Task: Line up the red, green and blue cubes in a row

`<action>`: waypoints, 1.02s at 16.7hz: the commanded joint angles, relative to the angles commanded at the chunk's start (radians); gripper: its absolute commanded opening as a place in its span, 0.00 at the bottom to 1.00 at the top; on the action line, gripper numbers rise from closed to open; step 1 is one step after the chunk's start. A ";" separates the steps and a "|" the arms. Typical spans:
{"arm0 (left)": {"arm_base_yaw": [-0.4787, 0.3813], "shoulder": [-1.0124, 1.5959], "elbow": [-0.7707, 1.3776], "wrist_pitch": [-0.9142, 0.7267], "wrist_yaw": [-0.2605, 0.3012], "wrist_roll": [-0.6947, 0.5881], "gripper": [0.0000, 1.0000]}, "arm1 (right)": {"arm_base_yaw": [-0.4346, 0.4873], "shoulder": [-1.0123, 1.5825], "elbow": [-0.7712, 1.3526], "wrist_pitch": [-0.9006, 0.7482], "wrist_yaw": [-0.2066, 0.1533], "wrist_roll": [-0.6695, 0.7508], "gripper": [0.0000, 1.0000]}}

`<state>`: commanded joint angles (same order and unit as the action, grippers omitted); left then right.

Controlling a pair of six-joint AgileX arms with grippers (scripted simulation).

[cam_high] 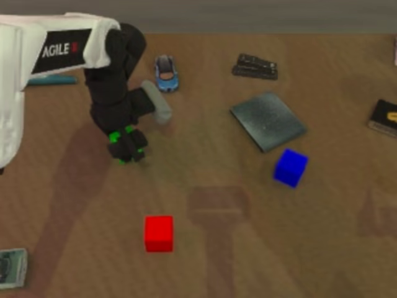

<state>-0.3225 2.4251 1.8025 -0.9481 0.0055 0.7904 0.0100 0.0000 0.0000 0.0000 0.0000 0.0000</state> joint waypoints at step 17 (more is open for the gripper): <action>0.014 -0.089 0.143 -0.230 0.003 -0.004 0.00 | 0.000 0.000 0.000 0.000 0.000 0.000 1.00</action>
<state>-0.3082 2.3360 1.9450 -1.1778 0.0086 0.7869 0.0100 0.0000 0.0000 0.0000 0.0000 0.0000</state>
